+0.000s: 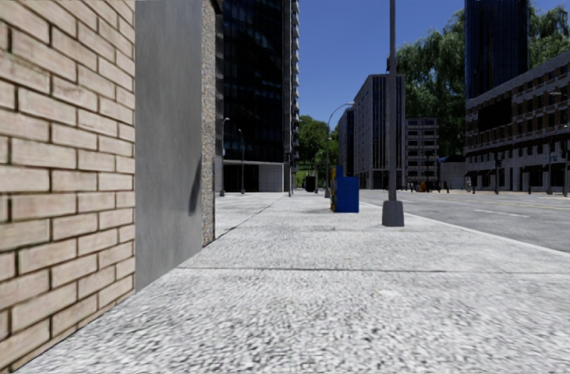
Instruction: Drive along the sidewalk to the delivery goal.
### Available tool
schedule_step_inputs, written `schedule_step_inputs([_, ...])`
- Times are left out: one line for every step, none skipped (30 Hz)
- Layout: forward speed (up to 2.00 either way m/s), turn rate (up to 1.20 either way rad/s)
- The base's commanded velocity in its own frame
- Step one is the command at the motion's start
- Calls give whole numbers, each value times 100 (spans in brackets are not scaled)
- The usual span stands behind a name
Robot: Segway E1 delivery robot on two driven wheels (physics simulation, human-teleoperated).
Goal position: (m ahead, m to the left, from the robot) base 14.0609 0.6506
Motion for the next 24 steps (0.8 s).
schedule_step_inputs([200, 0])
schedule_step_inputs([200, 0])
schedule_step_inputs([200, 0])
schedule_step_inputs([200, 0])
schedule_step_inputs([200, 0])
schedule_step_inputs([200, 0])
schedule_step_inputs([200, 0])
schedule_step_inputs([200, 0])
schedule_step_inputs([200, 0])
schedule_step_inputs([200, 0])
schedule_step_inputs([200, 0])
schedule_step_inputs([200, 0])
schedule_step_inputs([200, 0])
schedule_step_inputs([200, 0])
schedule_step_inputs([200, 0])
schedule_step_inputs([200, 0])
schedule_step_inputs([200, 0])
schedule_step_inputs([200, 0])
schedule_step_inputs([200, 0])
schedule_step_inputs([200, 0])
schedule_step_inputs([200, 0])
schedule_step_inputs([200, 0])
schedule_step_inputs([200, 0])
schedule_step_inputs([200, 0])
